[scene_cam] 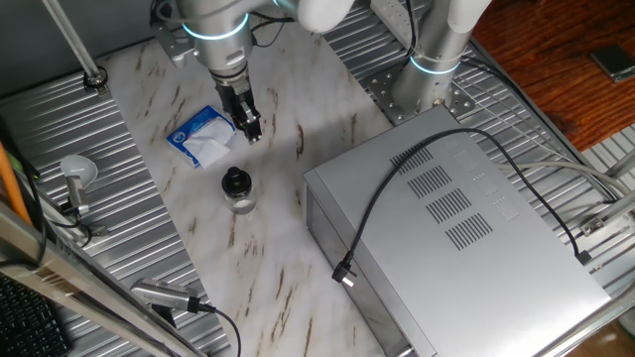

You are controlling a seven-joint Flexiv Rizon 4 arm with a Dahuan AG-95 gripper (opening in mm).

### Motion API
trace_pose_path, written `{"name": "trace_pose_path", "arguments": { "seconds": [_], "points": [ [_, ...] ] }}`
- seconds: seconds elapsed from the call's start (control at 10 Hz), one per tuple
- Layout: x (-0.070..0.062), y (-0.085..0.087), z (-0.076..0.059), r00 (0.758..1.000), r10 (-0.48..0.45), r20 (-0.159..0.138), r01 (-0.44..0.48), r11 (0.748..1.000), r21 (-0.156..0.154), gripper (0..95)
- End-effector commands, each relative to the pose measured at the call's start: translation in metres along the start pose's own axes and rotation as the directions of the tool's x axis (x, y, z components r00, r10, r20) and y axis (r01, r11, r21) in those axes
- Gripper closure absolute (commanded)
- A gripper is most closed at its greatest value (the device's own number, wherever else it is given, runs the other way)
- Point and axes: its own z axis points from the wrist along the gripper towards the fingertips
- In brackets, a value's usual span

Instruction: Unscrew the lid from the jar

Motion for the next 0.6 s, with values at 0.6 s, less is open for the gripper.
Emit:
{"name": "trace_pose_path", "arguments": {
  "seconds": [0.6],
  "points": [
    [0.0004, 0.0004, -0.0006, 0.991, -0.127, -0.043, 0.126, 0.992, -0.014, 95.0]
  ]
}}
